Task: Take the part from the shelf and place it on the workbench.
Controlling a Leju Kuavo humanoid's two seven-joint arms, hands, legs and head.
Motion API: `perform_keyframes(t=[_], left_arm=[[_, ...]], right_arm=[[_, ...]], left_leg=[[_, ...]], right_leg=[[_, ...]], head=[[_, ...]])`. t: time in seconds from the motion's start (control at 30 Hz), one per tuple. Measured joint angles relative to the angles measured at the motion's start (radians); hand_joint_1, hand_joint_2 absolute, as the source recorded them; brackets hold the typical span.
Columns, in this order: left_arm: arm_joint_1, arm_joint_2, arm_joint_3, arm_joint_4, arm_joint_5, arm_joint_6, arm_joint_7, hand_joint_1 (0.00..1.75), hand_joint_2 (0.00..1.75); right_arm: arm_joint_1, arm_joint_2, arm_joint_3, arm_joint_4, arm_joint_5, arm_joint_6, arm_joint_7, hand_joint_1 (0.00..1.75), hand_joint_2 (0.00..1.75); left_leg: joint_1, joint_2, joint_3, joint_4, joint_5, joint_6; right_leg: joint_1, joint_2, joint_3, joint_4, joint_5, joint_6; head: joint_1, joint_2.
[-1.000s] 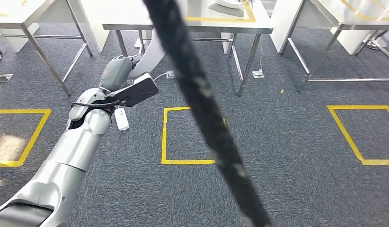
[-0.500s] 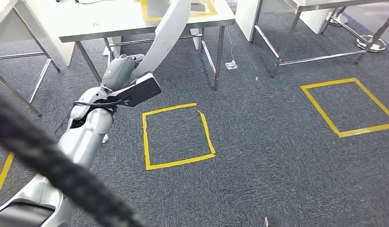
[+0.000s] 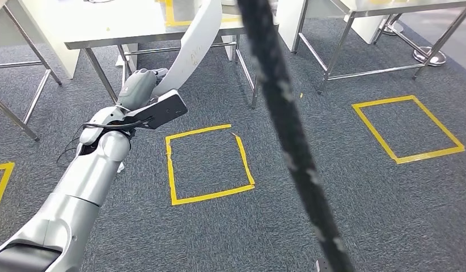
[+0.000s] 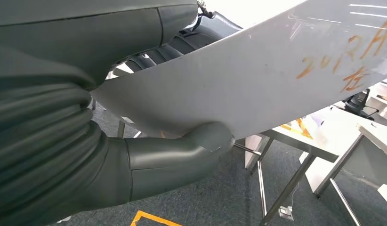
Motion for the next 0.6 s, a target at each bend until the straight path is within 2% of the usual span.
perform_keyframes(t=[0.03,0.17,0.3,0.37,0.43,0.47,0.5,0.53,0.6], left_arm=[[0.000,0.000,0.000,0.000,0.000,0.000,0.000,1.75,1.75],[0.000,0.001,0.000,-0.001,0.001,-0.001,0.000,1.75,1.75],[-0.001,0.000,0.000,-0.006,0.003,-0.003,0.001,1.75,1.75],[-0.004,0.000,0.000,-0.010,0.004,-0.003,0.001,1.75,1.75],[-0.005,0.000,0.000,-0.010,0.004,-0.003,0.001,1.75,1.75],[-0.004,0.000,0.000,-0.010,0.004,-0.003,0.001,1.75,1.75],[-0.002,0.000,0.000,-0.009,0.004,-0.004,0.001,1.75,1.75],[-0.001,0.000,0.000,-0.009,0.004,-0.004,0.001,1.75,1.75],[-0.001,0.000,0.000,-0.010,0.004,-0.004,0.001,1.75,1.75]], right_arm=[[0.000,0.000,0.000,0.000,0.000,0.000,0.000,0.00,0.00],[0.000,0.000,0.000,0.000,0.001,0.001,0.000,0.00,0.00],[0.001,0.000,0.000,0.000,0.002,0.002,0.000,0.00,0.00],[0.001,0.000,0.000,0.000,0.002,0.002,0.000,0.00,0.00],[0.000,0.000,0.000,0.000,0.002,0.002,0.001,0.00,0.00],[0.001,0.000,0.000,0.000,0.002,0.002,0.001,0.00,0.00],[0.002,0.000,0.000,0.000,0.002,0.002,0.001,0.00,0.00],[0.002,0.000,0.000,0.000,0.002,0.002,0.001,0.00,0.00],[0.002,-0.001,0.000,0.000,0.002,0.002,0.001,0.00,0.00]], left_leg=[[-0.001,0.000,0.000,0.001,0.000,0.002],[-0.007,0.000,-0.002,0.005,-0.004,0.011],[-0.002,0.004,0.004,-0.006,0.003,0.021],[0.005,0.009,0.010,-0.017,0.009,0.028],[0.006,0.014,0.011,-0.019,0.010,0.029],[0.006,0.016,0.010,-0.018,0.009,0.028],[0.007,0.018,0.010,-0.016,0.008,0.026],[0.009,0.019,0.010,-0.014,0.006,0.023],[0.015,0.020,0.009,-0.005,-0.001,0.011]], right_leg=[[0.000,0.000,0.001,-0.001,0.001,0.003],[-0.006,0.000,0.002,-0.007,0.002,0.029],[-0.008,-0.003,-0.001,0.000,-0.002,0.038],[-0.007,-0.015,-0.028,0.062,-0.040,0.042],[-0.010,-0.027,-0.092,0.196,-0.104,0.046],[-0.013,-0.029,-0.121,0.255,-0.125,0.049],[-0.016,-0.031,-0.137,0.284,-0.128,0.051],[-0.019,-0.033,-0.130,0.270,-0.111,0.053],[-0.026,-0.040,-0.066,0.143,-0.049,0.059]], head=[[0.000,0.000],[-0.001,0.000],[0.000,0.000],[0.003,0.000],[0.005,0.000],[0.005,0.000],[0.004,0.000],[0.005,0.000],[0.005,0.000]])
